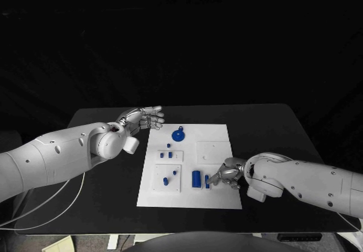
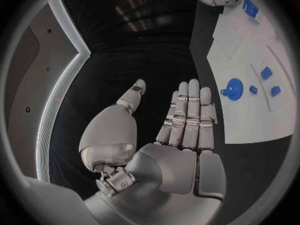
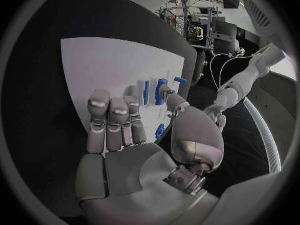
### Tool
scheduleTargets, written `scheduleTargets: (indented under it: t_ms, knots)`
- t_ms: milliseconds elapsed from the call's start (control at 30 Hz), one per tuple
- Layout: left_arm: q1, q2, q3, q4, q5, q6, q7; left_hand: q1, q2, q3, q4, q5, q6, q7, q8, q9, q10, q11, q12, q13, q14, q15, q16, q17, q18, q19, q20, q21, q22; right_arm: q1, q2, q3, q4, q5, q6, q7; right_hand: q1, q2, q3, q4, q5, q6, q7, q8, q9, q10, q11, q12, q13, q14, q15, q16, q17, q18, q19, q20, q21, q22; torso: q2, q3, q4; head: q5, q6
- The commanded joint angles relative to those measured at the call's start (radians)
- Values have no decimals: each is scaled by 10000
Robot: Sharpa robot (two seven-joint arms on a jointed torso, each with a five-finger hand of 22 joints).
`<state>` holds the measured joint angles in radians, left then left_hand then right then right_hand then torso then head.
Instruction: Assemble the parts on the task board
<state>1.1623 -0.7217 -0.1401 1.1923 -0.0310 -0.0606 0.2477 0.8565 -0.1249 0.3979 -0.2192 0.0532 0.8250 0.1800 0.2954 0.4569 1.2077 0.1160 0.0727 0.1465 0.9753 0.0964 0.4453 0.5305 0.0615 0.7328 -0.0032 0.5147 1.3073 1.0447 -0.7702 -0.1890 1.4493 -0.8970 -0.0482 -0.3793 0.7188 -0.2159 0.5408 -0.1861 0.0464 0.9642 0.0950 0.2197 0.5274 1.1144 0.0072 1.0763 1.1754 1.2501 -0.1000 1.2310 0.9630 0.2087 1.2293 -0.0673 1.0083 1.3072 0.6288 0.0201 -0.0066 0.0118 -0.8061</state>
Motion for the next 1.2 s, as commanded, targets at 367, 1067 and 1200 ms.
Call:
scheduleTargets:
  t_ms: [367,1067,1200]
  knots:
    - [15,246,20,-481,64,-178,439,112,96,82,-50,-18,-79,-7,86,-7,-23,11,9,-5,40,16,-94,54,126,8,14,-74,180,869,128,479,-1607,2993,-218,4211,550,889,-819,-1037,164,-516,372,43,174,-704,124,-279,-309,-735,116,-397,-75,523,-694,62,-587,-150,-13,7,-1,-142,824]
    - [464,1227,169,-2609,770,-1118,1242,485,347,174,-354,34,-789,-428,-235,-160,-1819,44,-88,-677,-1326,397,-1262,-218,-118,-980,404,-835,47,1055,2125,1776,-6164,6386,-489,6101,1565,1495,-154,-1026,1175,-1242,781,6,164,-3213,1340,-5589,-5785,-4565,2101,-5600,-3620,-395,-5377,1986,-5605,-2506,2,12,55,-187,2224]
    - [463,1389,205,-2851,934,-1241,1356,457,294,148,-313,38,-1073,-588,-327,-179,-2436,-53,-97,-814,-2022,446,-1733,-452,-460,-1723,523,-1358,-31,1026,2238,1932,-6313,6614,-376,6232,1692,1640,-343,-1068,1192,-1371,712,81,63,-2404,1430,-7179,-7967,-4482,2402,-7213,-4945,-415,-5781,2331,-6675,-3266,13,20,68,-148,2378]
